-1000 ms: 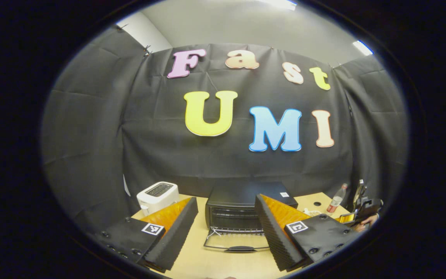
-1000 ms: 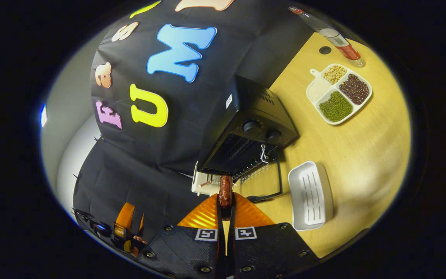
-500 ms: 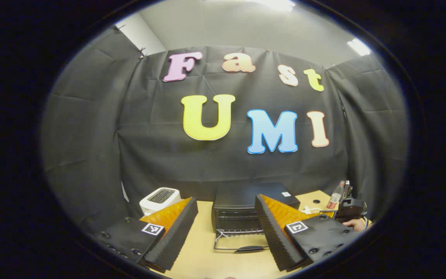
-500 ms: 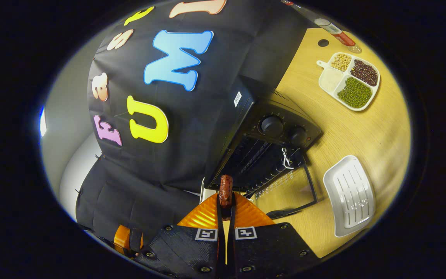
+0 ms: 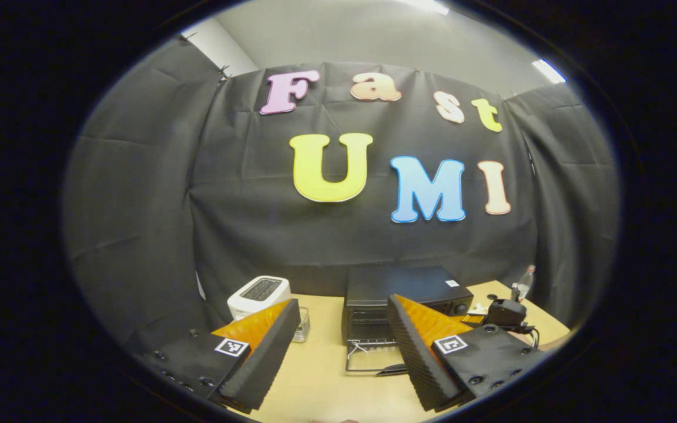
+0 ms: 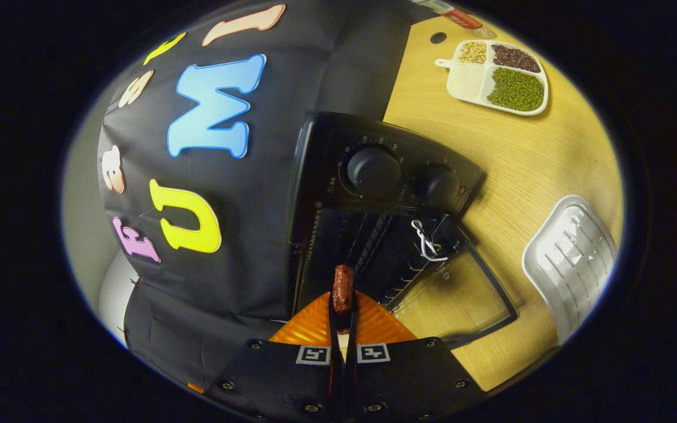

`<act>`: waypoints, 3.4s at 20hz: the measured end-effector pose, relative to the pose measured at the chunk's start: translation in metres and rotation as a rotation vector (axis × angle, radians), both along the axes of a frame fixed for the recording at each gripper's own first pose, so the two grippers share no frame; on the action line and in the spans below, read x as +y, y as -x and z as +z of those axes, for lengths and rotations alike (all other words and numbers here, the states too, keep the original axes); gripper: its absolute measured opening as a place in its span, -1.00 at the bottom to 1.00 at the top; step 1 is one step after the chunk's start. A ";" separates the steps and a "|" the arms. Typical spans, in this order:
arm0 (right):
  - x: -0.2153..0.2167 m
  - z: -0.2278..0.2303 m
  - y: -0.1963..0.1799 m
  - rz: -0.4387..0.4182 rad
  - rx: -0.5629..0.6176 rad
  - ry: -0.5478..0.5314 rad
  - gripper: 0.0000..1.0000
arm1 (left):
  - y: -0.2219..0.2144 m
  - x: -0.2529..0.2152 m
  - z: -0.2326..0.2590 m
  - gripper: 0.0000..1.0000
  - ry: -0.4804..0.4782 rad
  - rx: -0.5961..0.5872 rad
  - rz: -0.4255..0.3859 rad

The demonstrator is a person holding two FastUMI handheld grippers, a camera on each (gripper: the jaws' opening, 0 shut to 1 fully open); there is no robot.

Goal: Open the electric oven with the left hand, put the food in, and close the electric oven.

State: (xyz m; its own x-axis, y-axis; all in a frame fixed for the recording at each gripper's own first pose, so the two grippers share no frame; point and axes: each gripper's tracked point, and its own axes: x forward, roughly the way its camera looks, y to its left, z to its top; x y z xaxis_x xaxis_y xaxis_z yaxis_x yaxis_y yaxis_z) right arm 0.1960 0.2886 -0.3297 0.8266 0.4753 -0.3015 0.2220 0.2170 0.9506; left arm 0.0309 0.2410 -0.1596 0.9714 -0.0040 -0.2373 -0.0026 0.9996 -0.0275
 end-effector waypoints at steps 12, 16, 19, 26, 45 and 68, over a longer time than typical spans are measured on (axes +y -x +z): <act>0.017 -0.036 -0.072 -0.190 0.034 -0.018 -0.94 | -0.018 0.045 -0.022 0.99 -0.016 0.056 0.061; 0.020 -0.041 -0.079 -0.208 0.044 0.017 -0.84 | -0.026 0.047 -0.026 1.00 -0.010 0.064 0.062; 0.022 -0.057 -0.076 -0.186 0.151 0.113 -0.67 | -0.032 0.045 -0.031 1.00 0.000 0.071 0.054; 0.013 -0.048 -0.056 -0.142 0.178 0.226 0.28 | -0.039 0.035 -0.038 1.00 0.025 0.082 0.044; -0.105 0.036 0.038 -0.140 -0.013 0.728 0.85 | -0.048 -0.063 -0.039 1.00 0.053 0.063 -0.113; -0.195 0.243 0.151 -0.272 -0.586 1.328 0.67 | -0.026 -0.157 -0.141 0.97 0.067 0.326 -0.189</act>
